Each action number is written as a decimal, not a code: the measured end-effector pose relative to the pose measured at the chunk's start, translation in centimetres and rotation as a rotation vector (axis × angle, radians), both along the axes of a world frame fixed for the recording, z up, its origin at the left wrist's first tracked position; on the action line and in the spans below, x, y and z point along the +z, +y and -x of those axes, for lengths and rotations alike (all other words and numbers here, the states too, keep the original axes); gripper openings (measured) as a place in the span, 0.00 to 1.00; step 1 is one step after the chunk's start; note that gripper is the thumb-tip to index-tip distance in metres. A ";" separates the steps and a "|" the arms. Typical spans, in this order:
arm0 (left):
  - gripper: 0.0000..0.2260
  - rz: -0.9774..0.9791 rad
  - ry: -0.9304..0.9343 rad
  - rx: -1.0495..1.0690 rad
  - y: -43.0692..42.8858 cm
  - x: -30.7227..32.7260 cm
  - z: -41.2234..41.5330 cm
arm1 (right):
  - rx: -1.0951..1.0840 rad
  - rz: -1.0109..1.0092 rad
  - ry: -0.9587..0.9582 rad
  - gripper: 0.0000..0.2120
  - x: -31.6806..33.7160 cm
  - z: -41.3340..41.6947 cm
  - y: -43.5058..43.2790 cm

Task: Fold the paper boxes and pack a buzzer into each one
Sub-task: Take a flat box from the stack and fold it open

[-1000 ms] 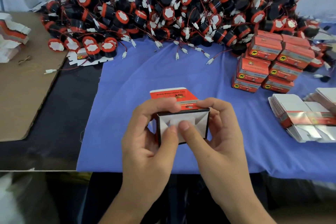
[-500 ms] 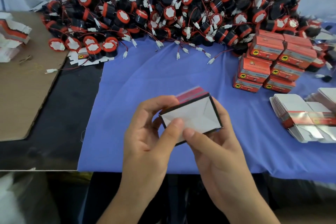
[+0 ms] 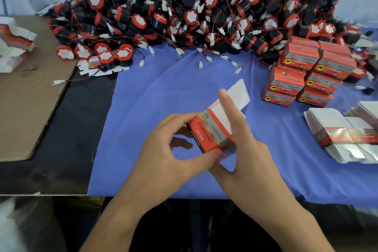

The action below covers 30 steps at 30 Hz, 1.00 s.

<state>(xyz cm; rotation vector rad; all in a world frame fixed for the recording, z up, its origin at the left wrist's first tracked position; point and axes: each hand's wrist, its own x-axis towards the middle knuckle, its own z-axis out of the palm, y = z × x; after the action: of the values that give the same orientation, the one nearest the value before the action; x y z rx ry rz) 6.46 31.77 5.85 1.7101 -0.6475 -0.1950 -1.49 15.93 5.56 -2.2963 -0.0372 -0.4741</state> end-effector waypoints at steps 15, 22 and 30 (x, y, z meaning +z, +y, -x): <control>0.27 -0.454 -0.073 0.080 -0.8 -9.6 -1.6 | -0.367 -0.391 0.094 0.18 -9.9 -0.8 -0.6; 0.28 -0.447 -0.005 0.073 0.2 -9.6 -2.0 | -0.286 -0.428 0.162 0.19 -10.1 -0.2 -1.7; 0.29 -0.193 0.391 0.105 3.3 -7.9 -4.7 | -0.251 -0.870 0.194 0.25 -8.7 -0.2 -6.8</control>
<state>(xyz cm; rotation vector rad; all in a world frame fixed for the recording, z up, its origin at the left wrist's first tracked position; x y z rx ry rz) 11.19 35.03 -2.00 1.8177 -0.2546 -0.5166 -1.30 9.17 -3.12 -1.4765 0.4681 -0.3006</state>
